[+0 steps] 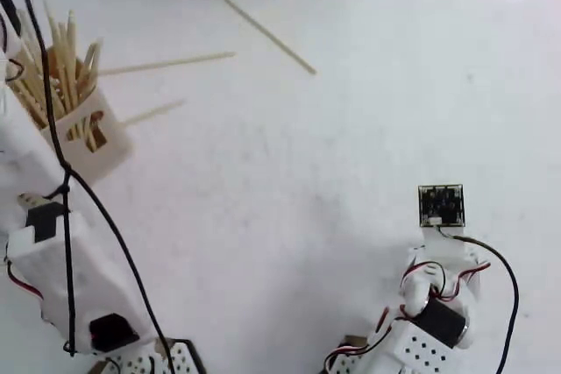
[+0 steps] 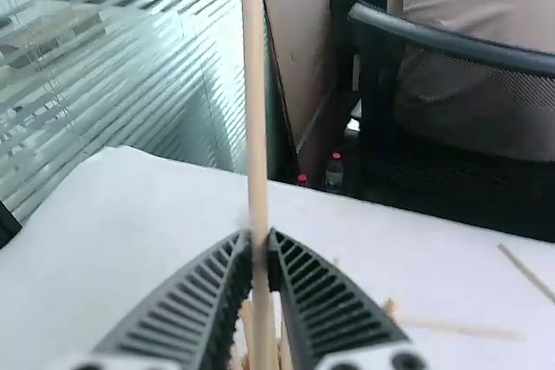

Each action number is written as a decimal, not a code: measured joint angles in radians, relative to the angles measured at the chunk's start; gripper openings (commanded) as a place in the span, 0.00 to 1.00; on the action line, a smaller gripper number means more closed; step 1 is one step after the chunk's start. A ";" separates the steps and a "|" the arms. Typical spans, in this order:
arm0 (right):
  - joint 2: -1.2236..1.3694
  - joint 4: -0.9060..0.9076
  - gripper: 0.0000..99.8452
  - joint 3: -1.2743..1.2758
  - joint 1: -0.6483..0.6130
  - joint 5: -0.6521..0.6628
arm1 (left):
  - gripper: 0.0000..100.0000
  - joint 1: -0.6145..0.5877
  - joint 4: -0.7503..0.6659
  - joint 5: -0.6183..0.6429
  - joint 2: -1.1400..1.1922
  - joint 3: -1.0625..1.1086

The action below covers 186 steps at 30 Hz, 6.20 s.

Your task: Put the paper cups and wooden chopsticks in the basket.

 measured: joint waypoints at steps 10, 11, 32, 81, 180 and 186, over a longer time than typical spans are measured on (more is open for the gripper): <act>0.000 0.000 0.04 0.000 0.000 0.000 | 0.02 -0.038 0.055 -0.020 -0.089 0.143; 0.000 0.000 0.04 0.000 0.000 0.000 | 0.02 -0.043 0.055 -0.025 -0.097 0.192; 0.000 0.000 0.04 0.000 0.000 0.000 | 0.02 0.003 -0.690 -0.135 -1.096 1.720; 0.000 0.000 0.04 0.000 0.000 0.000 | 0.10 0.557 -1.003 -0.256 -1.399 2.185; 0.000 0.000 0.04 0.000 0.000 0.000 | 0.02 0.350 -1.197 -0.241 1.165 0.021; 0.000 0.000 0.04 0.000 0.000 0.000 | 0.02 0.331 -1.332 -0.241 1.280 0.023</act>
